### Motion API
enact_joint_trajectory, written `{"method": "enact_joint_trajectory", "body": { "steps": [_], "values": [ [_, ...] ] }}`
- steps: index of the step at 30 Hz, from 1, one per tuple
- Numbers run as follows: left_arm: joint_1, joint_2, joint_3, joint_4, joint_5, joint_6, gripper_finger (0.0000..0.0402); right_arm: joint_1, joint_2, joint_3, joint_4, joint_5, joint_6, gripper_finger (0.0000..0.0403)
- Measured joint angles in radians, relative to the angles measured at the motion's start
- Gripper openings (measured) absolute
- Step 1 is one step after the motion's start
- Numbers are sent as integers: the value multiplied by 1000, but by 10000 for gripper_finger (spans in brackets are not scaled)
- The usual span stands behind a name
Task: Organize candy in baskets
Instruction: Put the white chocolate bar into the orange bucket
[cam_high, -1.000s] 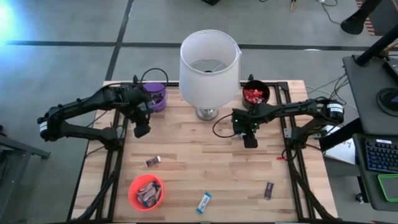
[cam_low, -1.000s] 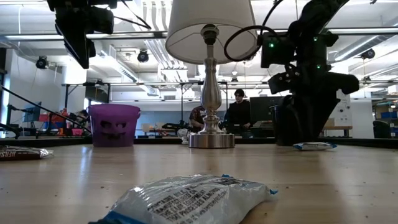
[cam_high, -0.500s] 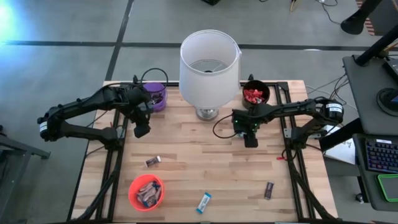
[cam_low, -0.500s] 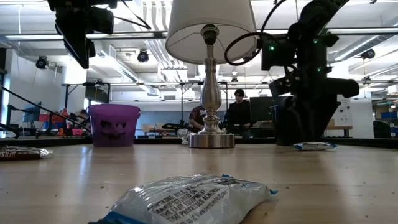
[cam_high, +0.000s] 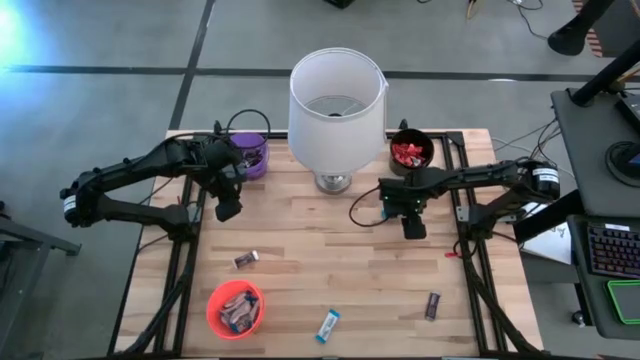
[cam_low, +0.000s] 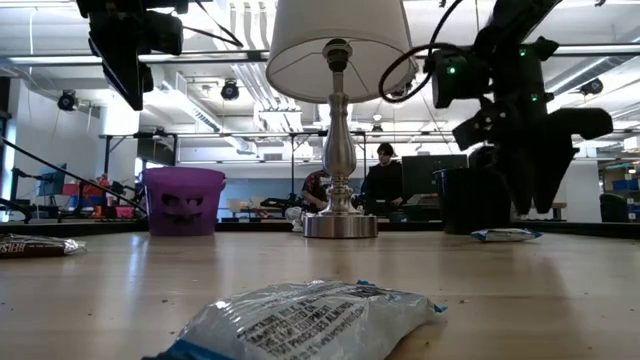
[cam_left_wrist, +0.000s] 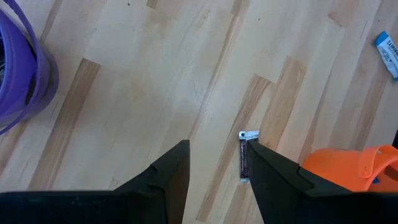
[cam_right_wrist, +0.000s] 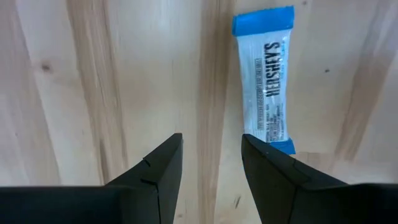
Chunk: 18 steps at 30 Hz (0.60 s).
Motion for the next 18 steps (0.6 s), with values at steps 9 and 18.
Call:
{"method": "enact_joint_trajectory", "body": {
  "steps": [9, 18],
  "values": [
    [0, 0, -8, 23, 0, 23, 139, 1, -64, 0, 7, 8, 24, 155],
    [0, 11, -30, 36, 1, 42, 139, -5, 5, -6, 110, 10, 21, 157]
  ]
}}
